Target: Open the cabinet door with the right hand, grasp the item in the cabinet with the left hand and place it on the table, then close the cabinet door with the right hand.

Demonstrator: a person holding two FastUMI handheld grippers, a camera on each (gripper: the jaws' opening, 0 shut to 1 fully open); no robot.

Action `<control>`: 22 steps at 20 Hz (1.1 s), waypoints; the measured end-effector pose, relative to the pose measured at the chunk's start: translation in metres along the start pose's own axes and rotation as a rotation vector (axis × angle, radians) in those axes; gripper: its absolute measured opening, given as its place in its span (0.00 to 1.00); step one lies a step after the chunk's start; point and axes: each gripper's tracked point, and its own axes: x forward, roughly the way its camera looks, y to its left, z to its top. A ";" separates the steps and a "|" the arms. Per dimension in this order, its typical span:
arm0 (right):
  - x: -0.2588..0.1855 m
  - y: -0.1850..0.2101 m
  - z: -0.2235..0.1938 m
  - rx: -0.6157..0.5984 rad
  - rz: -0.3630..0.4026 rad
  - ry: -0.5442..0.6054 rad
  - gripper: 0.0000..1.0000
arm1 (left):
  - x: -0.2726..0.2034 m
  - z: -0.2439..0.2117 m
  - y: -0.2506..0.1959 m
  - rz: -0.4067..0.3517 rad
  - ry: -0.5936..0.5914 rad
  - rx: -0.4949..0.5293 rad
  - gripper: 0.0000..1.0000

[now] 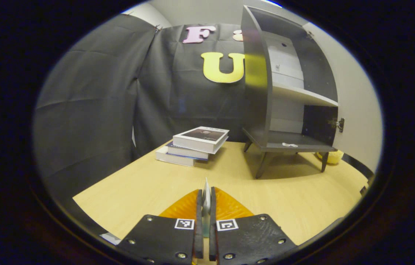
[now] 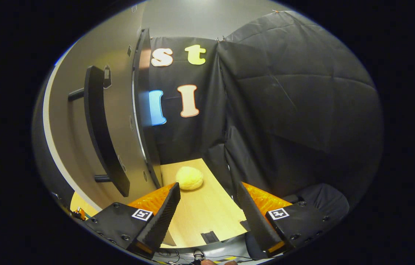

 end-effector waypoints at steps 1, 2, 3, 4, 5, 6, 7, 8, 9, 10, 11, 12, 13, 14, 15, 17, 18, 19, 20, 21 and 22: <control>-0.001 0.000 -0.002 0.008 0.002 0.008 0.98 | -0.008 -0.004 -0.002 -0.003 -0.009 0.014 0.07; -0.001 0.001 -0.005 0.019 0.003 0.015 0.98 | -0.013 -0.007 -0.004 -0.006 -0.016 0.024 0.07; -0.001 0.001 -0.008 0.028 0.006 0.022 0.98 | -0.016 -0.010 -0.005 -0.004 -0.021 0.032 0.07; -0.001 0.001 -0.011 0.034 0.006 0.030 0.98 | -0.019 -0.013 -0.005 0.002 -0.023 0.044 0.07; -0.001 0.000 -0.013 0.038 0.004 0.041 0.98 | -0.021 -0.018 -0.003 0.020 -0.028 0.058 0.04; -0.001 -0.001 -0.016 0.043 -0.001 0.055 0.98 | -0.024 -0.015 -0.005 0.017 -0.045 0.065 0.11; -0.002 0.000 -0.016 0.046 0.003 0.061 0.98 | -0.024 -0.018 -0.008 0.017 -0.040 0.062 0.07; -0.002 0.001 -0.014 0.046 0.005 0.059 0.98 | -0.026 -0.016 -0.009 0.020 -0.046 0.058 0.11; -0.001 0.001 -0.011 0.045 0.006 0.053 0.98 | -0.026 -0.017 -0.008 0.022 -0.044 0.051 0.07; 0.000 0.003 -0.010 0.046 0.007 0.050 0.98 | -0.025 -0.018 -0.007 0.027 -0.041 0.042 0.11; 0.002 0.004 -0.008 0.052 0.009 0.045 0.98 | -0.025 -0.018 -0.006 0.024 -0.037 0.028 0.07; 0.006 0.007 -0.007 0.062 0.019 0.038 0.98 | -0.028 -0.019 -0.004 0.027 -0.032 0.015 0.07; 0.010 0.007 -0.007 0.074 0.017 0.034 0.98 | -0.027 -0.019 -0.002 0.030 -0.030 0.004 0.13; 0.014 0.005 -0.007 0.090 0.009 0.033 0.98 | -0.028 -0.020 -0.001 0.030 -0.026 -0.003 0.13; 0.015 0.005 -0.004 0.106 0.012 0.027 0.98 | -0.028 -0.019 0.000 0.026 -0.023 -0.003 0.13; 0.015 0.005 -0.001 0.118 0.009 0.009 0.98 | -0.028 -0.019 0.003 0.024 -0.016 0.003 0.07; 0.015 0.002 -0.004 0.116 0.001 0.005 0.98 | -0.031 -0.015 0.004 0.028 -0.013 0.007 0.24; 0.014 0.000 -0.005 0.116 -0.005 0.004 0.98 | -0.031 -0.015 0.007 0.029 -0.012 0.010 0.40; 0.013 0.000 -0.007 0.122 -0.007 0.002 0.98 | -0.033 -0.014 0.007 0.023 -0.011 0.010 0.56; 0.013 -0.001 -0.008 0.131 -0.009 0.000 0.98 | -0.036 -0.010 0.008 0.022 -0.012 0.015 0.58; 0.012 -0.002 -0.010 0.141 -0.012 -0.002 0.98 | -0.039 -0.007 0.010 0.024 -0.013 0.026 0.71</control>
